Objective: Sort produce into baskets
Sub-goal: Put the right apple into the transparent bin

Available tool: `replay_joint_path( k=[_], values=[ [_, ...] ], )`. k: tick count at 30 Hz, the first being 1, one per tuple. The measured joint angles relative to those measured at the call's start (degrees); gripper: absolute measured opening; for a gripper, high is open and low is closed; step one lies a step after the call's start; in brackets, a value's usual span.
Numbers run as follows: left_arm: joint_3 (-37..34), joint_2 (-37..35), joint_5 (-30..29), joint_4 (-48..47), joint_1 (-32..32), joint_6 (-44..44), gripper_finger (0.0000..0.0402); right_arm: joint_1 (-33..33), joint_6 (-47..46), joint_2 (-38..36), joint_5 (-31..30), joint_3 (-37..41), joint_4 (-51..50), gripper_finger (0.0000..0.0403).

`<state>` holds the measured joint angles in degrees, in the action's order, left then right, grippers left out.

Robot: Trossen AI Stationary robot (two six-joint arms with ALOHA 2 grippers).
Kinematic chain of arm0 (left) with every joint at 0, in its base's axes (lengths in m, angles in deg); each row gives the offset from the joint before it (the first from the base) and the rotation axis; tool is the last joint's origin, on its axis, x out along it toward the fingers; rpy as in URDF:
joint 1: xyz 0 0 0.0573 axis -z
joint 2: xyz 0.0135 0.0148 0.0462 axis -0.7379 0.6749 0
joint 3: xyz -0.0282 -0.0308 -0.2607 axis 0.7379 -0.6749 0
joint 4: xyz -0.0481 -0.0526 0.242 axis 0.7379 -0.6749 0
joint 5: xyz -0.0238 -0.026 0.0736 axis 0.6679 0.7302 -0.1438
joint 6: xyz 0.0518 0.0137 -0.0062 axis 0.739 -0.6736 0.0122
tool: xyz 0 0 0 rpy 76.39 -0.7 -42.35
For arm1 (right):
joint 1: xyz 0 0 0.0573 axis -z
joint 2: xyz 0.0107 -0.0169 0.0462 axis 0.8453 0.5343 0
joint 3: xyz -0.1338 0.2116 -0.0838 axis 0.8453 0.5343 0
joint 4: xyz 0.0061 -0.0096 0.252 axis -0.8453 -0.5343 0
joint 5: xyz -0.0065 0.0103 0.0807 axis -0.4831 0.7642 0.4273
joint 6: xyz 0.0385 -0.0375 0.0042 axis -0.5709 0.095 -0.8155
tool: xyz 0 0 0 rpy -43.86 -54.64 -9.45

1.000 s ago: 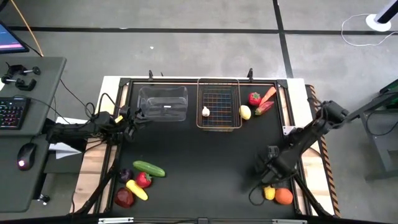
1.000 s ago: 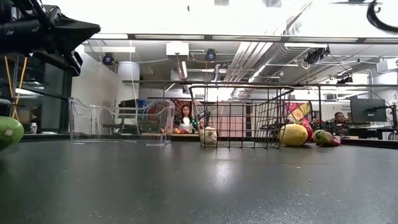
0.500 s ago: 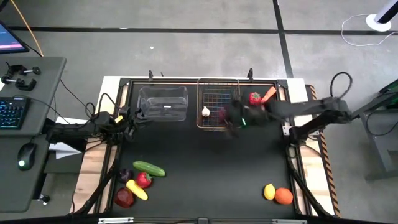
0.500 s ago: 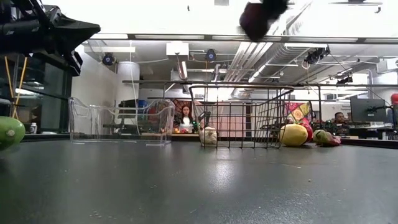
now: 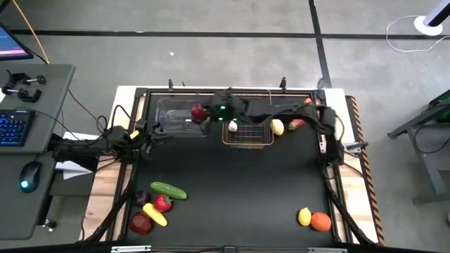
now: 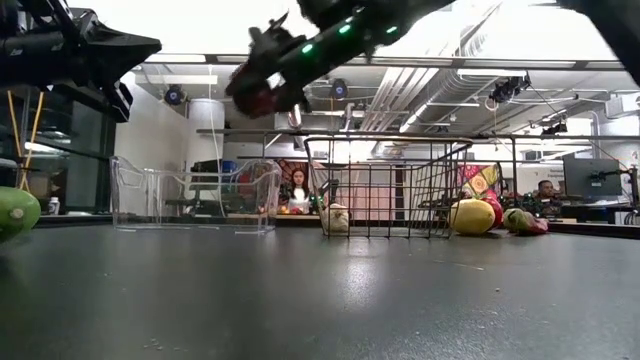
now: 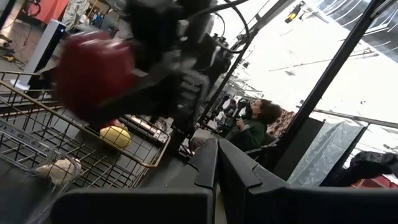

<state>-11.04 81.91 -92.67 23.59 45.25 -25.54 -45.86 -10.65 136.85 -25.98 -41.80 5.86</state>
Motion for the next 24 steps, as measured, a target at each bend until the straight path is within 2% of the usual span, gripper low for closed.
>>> replay_joint_path(
  k=[4, 10, 21, 24],
  values=[
    [0.00, 0.00, 0.00, 0.00, -0.01, 0.00, 0.0000, 0.75, -6.06, 6.53, 0.08, -9.96, -6.97, 0.0304],
    [0.00, 0.00, 0.00, 0.00, 0.00, -0.02, 0.0000, 1.71, -3.62, 10.78, 0.04, -20.43, -13.41, 0.0306],
    [0.00, 0.00, -0.02, 0.00, -0.02, 0.00, 0.0000, 1.79, -3.95, 11.11, -0.90, -22.34, -17.11, 0.0307],
    [0.00, 0.00, -0.02, 0.00, 0.00, -0.01, 0.0000, 2.02, -5.22, 11.11, -0.28, -22.34, -18.29, 0.0322]
  ],
)
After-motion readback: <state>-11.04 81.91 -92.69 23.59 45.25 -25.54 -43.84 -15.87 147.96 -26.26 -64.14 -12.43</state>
